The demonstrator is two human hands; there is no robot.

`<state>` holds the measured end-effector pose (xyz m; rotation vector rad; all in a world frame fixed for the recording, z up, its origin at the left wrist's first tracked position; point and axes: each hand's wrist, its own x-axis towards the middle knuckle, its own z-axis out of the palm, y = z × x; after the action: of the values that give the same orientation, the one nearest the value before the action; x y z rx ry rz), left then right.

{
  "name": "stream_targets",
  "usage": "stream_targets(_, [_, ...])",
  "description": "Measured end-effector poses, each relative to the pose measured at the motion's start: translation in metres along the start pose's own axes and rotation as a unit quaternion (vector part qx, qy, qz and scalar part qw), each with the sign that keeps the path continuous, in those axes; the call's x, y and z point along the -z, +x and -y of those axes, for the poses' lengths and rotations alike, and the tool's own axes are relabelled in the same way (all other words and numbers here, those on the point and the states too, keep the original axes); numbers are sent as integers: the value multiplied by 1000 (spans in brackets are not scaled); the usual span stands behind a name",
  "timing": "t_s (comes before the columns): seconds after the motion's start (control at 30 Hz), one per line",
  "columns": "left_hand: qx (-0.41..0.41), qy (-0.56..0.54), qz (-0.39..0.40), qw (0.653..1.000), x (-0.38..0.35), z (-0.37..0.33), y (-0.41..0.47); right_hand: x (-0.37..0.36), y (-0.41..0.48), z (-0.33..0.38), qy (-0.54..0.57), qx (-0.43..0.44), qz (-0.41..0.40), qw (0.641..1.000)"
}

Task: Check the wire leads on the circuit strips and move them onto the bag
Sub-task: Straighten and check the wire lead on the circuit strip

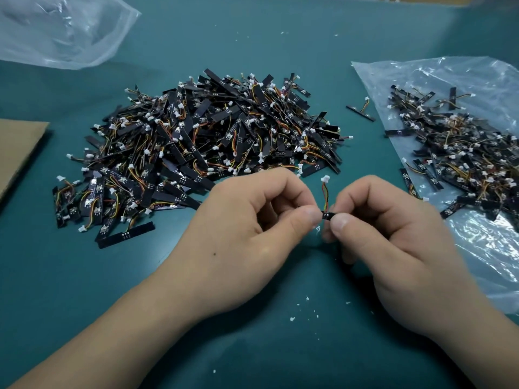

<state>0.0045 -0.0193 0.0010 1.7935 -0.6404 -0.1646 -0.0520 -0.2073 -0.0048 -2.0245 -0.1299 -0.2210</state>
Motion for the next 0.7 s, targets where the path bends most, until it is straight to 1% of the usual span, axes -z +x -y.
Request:
stream_targets(0.53, [5,3,2,1000,0,0,-2,1,0,-1,1,6,9,1000])
stream_targets(0.6, [8,-8,9,1000,1,0,-1,1,0,0,1,8,7,1000])
stream_targets(0.7, [4,-26,-1,1000,1,0,-1,1,0,1,1,7,0,1000])
